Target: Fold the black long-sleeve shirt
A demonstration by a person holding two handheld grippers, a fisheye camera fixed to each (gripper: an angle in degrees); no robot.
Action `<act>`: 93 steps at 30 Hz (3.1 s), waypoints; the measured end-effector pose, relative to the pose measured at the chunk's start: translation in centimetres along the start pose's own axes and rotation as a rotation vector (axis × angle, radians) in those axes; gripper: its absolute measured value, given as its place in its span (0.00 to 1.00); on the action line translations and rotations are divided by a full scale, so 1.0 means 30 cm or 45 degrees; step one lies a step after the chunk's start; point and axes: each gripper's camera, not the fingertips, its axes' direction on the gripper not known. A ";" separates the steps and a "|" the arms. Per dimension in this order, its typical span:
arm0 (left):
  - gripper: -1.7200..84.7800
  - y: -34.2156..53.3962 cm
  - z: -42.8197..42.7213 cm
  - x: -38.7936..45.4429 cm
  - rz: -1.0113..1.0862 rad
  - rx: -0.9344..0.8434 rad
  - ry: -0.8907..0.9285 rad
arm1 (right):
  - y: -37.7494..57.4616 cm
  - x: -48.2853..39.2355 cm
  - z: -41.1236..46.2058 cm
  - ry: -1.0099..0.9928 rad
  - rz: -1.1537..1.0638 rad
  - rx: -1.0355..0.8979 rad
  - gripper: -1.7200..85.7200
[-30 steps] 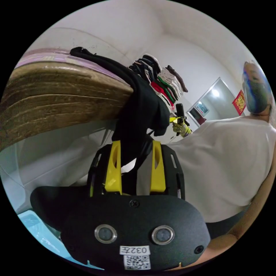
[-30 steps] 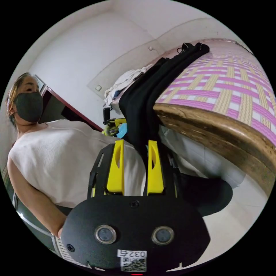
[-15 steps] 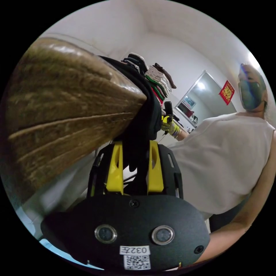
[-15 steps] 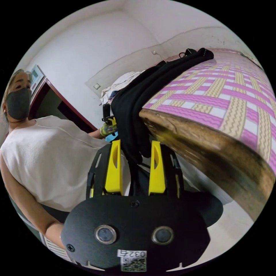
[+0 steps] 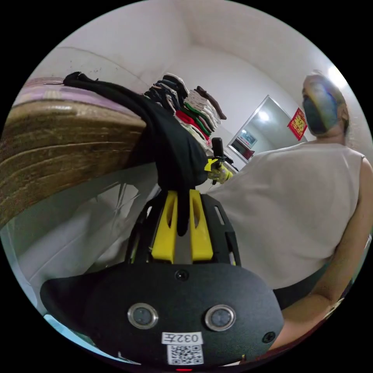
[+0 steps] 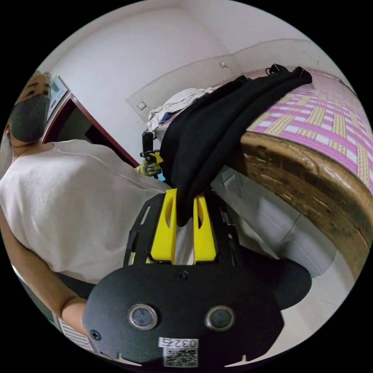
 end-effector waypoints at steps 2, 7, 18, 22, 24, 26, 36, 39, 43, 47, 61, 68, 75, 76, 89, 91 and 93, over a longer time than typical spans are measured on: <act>0.03 -0.008 -0.040 0.032 -0.002 0.013 0.024 | -0.010 -0.038 -0.035 -0.033 -0.028 0.012 0.10; 0.03 -0.093 -0.113 0.104 0.027 0.026 0.129 | -0.083 -0.124 -0.147 -0.133 -0.126 0.066 0.09; 0.03 -0.619 -0.352 0.048 -0.287 0.106 0.247 | -0.527 -0.018 -0.459 -0.341 -0.019 0.251 0.09; 0.03 -0.778 -0.402 -0.139 -0.482 0.202 0.260 | -0.688 0.188 -0.491 -0.402 0.203 0.302 0.09; 0.06 -0.827 -0.398 -0.326 -0.675 0.250 0.209 | -0.742 0.359 -0.479 -0.353 0.443 0.339 0.11; 0.10 -0.833 -0.379 -0.446 -0.749 0.240 0.188 | -0.739 0.445 -0.465 -0.351 0.563 0.369 0.14; 0.14 -0.601 -0.385 -0.374 -0.739 0.248 -0.120 | -0.605 0.308 -0.470 0.024 0.513 0.310 0.14; 0.14 -0.611 -0.338 -0.253 -0.624 0.130 -0.283 | -0.637 0.227 -0.415 0.170 0.442 0.195 0.14; 0.13 -0.643 -0.245 -0.165 -0.518 -0.052 -0.415 | -0.679 0.182 -0.337 0.238 0.395 0.088 0.13; 0.08 -0.660 -0.194 -0.109 -0.445 -0.141 -0.540 | -0.699 0.145 -0.292 0.285 0.350 0.072 0.09; 0.01 -0.470 -0.248 0.122 -0.216 -0.133 -0.387 | -0.549 0.012 -0.340 0.139 0.337 0.169 0.02; 0.08 -0.433 -0.331 0.067 -0.329 -0.002 -0.262 | -0.579 0.058 -0.366 0.104 0.391 0.164 0.12; 0.05 -0.446 -0.319 0.037 -0.372 0.002 -0.351 | -0.588 0.073 -0.335 0.042 0.379 0.180 0.09; 0.04 -0.445 -0.320 0.035 -0.378 0.000 -0.357 | -0.590 0.068 -0.332 0.051 0.372 0.172 0.08; 0.01 -0.325 -0.476 0.010 -0.439 -0.087 -0.232 | -0.541 0.015 -0.325 -0.057 0.353 0.104 0.08; 0.01 -0.338 -0.541 0.030 -0.421 -0.026 -0.311 | -0.531 0.010 -0.399 0.034 0.358 0.220 0.09; 0.01 -0.374 -0.620 0.053 -0.380 0.067 -0.356 | -0.546 -0.013 -0.461 0.105 0.298 0.310 0.08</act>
